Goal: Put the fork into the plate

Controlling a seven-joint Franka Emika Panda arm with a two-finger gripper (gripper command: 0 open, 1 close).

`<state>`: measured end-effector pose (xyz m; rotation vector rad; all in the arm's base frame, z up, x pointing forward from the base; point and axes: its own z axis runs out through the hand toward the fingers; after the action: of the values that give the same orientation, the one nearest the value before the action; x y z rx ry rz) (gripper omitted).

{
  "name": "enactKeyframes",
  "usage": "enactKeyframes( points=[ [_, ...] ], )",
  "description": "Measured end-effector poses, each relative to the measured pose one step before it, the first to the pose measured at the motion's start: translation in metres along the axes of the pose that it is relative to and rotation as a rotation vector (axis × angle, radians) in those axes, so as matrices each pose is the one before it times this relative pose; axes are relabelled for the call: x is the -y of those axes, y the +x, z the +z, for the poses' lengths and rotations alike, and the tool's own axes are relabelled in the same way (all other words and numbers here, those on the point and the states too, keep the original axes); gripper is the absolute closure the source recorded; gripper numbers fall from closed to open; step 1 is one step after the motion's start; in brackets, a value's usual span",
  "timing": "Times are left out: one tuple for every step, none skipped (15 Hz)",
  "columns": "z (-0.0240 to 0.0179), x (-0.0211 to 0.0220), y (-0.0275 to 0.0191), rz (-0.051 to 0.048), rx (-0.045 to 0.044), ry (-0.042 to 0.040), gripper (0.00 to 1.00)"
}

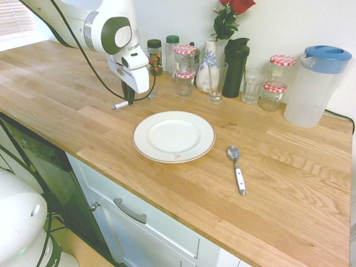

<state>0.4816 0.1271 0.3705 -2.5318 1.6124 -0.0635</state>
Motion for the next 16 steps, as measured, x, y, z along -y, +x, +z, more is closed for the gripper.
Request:
enactKeyframes(
  points=[
    [-0.00349,-0.00851,0.00700,0.00952,0.00305,0.00421,1.00],
    [-0.00150,-0.00964,0.00887,0.00959,0.00483,0.00375,1.00],
    [0.00005,-0.01039,0.01030,0.01130,0.00575,0.00690,1.00],
    [0.00044,-0.01135,0.01113,0.01356,0.00926,0.00939,1.00],
    [0.00075,-0.01145,0.01169,0.01249,0.00812,0.00994,1.00],
    [-0.00035,-0.01171,0.01164,0.01109,0.00754,0.01073,1.00],
    [-0.00179,-0.01148,0.01124,0.00838,0.00979,0.01144,1.00],
    [-0.00362,-0.01115,0.01043,0.00880,0.00713,0.01455,1.00],
    [-0.00474,-0.01158,0.01003,0.00888,0.00712,0.01581,1.00],
    [-0.00369,-0.00979,0.00775,0.00731,0.00475,0.01165,1.00],
    [-0.00244,-0.00821,0.00721,0.00597,0.00406,0.00817,1.00],
    [-0.00023,-0.00556,0.00699,0.00642,0.00485,0.00413,1.00],
    [0.00033,-0.00326,0.00642,0.00403,0.00336,0.00204,1.00],
    [0.00126,-0.00223,0.00495,0.00255,0.00236,-0.00078,1.00],
    [0.00164,-0.00225,0.00473,0.00297,0.00024,-0.00348,1.00],
    [0.00138,-0.00171,0.00348,0.00512,-0.00131,-0.00460,1.00]
  ],
)
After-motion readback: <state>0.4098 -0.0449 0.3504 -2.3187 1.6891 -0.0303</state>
